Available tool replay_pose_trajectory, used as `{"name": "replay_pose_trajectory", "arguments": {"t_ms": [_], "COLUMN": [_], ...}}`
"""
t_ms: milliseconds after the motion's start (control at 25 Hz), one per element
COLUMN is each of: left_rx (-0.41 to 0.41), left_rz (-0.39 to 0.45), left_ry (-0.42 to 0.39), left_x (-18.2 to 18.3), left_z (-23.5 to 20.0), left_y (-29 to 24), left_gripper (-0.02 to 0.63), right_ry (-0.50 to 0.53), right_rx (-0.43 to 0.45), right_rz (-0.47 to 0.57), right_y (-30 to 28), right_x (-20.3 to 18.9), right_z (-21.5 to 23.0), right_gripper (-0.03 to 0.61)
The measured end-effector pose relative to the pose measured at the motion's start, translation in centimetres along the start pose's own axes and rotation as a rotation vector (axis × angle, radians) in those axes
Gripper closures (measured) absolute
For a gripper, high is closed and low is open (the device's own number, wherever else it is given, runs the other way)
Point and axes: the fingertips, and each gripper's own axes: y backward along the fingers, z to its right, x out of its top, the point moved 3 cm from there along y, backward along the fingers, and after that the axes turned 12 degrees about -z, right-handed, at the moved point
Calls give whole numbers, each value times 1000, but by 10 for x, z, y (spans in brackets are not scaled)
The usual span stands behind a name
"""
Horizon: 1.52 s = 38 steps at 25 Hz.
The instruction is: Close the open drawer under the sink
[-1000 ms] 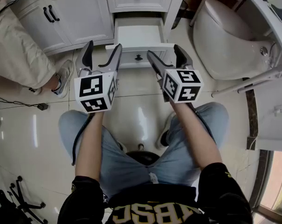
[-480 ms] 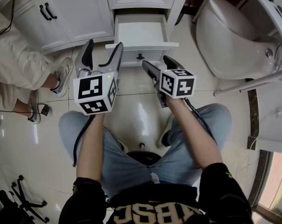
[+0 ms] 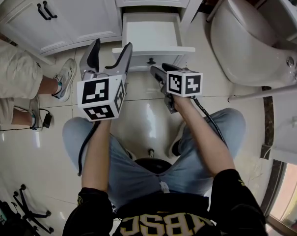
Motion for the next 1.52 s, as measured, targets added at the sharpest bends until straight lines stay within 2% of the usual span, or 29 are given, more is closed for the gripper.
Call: {"name": "replay_pose_trajectory", "arguments": {"t_ms": [320,600,960,1280,1520], "left_rx": [-30,-45,-59,-39,-76], "left_rz": [-23,-34,-69,-78,-98], "left_ry": [7,55,85,120,120], "left_x": [-3,-3,-9,-15,-25], "left_z": [2,-3,-13,-44,-48], "left_y": [-17,-31,-53,-61,-72], "left_gripper": [252,252,252,252,252], "right_ry": [-21,7,82,94,107], "right_rx": [-6,-60,-197,-195,-219], "right_rz": [-23,-36,-69,-36,25], "right_y": [-26,-35,-57,-81,-100], "right_x": [7,22,63,108,144], "right_z": [8,11,28,49,66], "right_gripper": [465,468,471,472,472]}}
